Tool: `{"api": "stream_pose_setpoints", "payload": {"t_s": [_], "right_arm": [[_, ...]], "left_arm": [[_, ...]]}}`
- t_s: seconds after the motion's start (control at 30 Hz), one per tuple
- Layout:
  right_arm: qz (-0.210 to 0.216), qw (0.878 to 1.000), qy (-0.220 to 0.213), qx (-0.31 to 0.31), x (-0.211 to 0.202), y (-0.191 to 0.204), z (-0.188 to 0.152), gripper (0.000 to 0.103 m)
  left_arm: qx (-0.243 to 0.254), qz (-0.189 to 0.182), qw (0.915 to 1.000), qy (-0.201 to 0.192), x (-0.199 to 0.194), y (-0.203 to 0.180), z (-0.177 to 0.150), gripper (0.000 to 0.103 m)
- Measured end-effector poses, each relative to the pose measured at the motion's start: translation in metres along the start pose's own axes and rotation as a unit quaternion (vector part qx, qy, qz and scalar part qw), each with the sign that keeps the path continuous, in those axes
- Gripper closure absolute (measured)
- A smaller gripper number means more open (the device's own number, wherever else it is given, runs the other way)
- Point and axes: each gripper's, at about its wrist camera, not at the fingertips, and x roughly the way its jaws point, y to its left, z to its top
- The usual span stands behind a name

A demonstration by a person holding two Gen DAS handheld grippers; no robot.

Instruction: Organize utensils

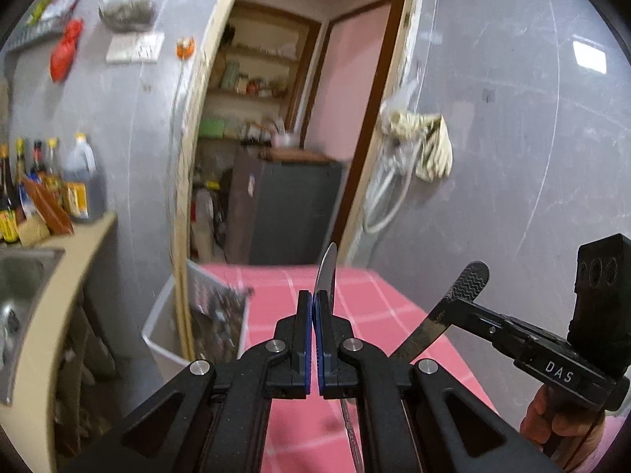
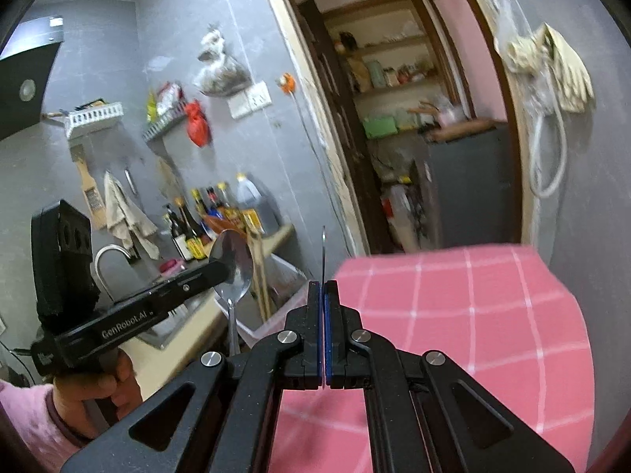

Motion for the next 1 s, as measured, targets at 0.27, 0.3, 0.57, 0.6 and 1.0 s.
{"api": "stream_pose_setpoints", "payload": {"t_s": [0.27, 0.3, 0.57, 0.6, 1.0], "right_arm": [[0.045, 0.998, -0.037, -0.026, 0.023, 0.033, 0.046, 0.102], [0.050, 0.998, -0.039, -0.028, 0.027, 0.037, 0.048, 0.102], [0.072, 0.997, -0.034, -0.021, 0.071, 0.054, 0.046, 0.102], [0.072, 0.997, -0.033, -0.020, 0.075, 0.054, 0.044, 0.102], [0.051, 0.997, 0.012, -0.047, 0.123, 0.065, 0.010, 0.102]], "left_arm": [[-0.023, 0.038, 0.9953, -0.086, -0.024, 0.035, 0.039, 0.101], [-0.026, 0.043, 0.9944, -0.093, -0.026, 0.038, 0.042, 0.101], [-0.015, 0.093, 0.9864, -0.135, -0.018, 0.064, 0.052, 0.101], [-0.012, 0.098, 0.9856, -0.137, -0.016, 0.066, 0.053, 0.101], [0.035, 0.147, 0.9807, -0.124, 0.022, 0.074, 0.033, 0.101]]}}
